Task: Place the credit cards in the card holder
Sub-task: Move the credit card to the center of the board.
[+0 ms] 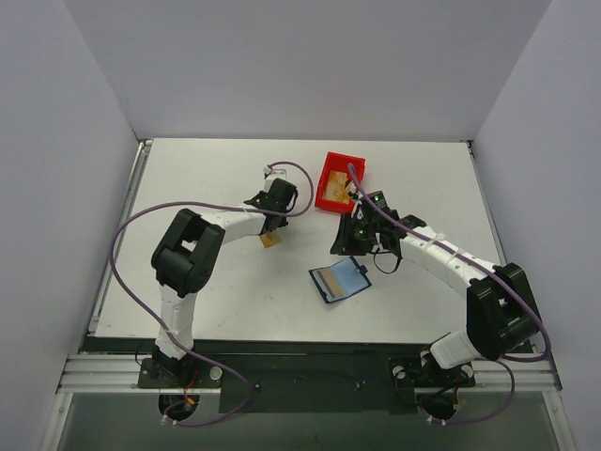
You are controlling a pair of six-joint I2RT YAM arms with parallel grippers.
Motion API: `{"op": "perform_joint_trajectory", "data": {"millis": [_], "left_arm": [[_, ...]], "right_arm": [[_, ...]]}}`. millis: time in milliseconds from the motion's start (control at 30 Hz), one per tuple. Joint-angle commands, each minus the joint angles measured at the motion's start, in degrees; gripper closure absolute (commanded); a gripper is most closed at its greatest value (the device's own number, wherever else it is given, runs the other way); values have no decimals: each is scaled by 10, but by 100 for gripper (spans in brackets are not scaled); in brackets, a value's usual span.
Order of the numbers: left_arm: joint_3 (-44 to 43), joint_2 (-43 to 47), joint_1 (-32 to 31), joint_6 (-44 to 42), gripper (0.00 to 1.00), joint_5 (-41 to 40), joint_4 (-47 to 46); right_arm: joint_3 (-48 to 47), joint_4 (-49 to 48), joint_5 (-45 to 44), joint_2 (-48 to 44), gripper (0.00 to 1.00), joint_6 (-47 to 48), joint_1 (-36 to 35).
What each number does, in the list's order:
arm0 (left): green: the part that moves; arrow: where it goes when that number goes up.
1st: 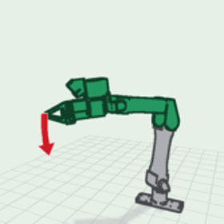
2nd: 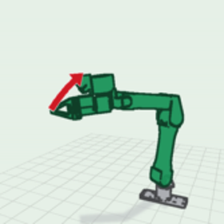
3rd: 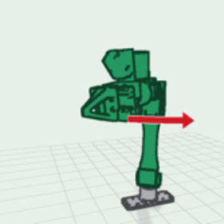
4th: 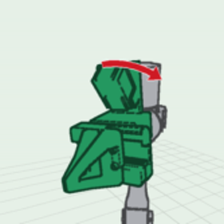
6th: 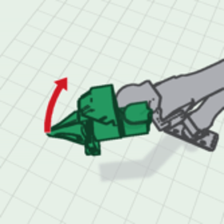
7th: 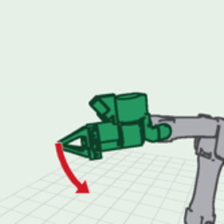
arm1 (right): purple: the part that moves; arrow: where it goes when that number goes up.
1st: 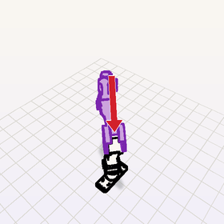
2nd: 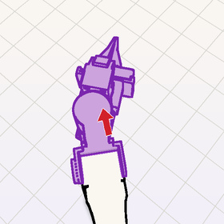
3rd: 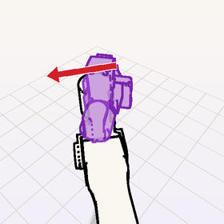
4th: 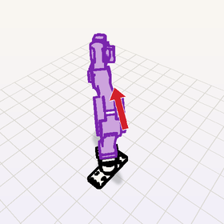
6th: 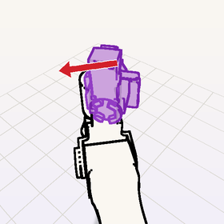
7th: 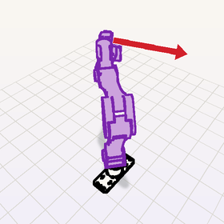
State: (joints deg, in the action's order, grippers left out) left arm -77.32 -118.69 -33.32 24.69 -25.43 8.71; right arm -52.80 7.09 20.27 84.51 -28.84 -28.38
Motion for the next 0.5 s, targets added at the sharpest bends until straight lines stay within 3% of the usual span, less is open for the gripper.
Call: {"op": "perform_joint_trajectory", "data": {"millis": [0, 467], "left_arm": [[52, 0, -11, 9, 63, 14, 92], [147, 84, -34, 64, 66, 10, 121]], "right_arm": [[8, 2, -10, -29, 77, 5, 0], [16, -1, -2, -40, 77, 0, -1]]}}
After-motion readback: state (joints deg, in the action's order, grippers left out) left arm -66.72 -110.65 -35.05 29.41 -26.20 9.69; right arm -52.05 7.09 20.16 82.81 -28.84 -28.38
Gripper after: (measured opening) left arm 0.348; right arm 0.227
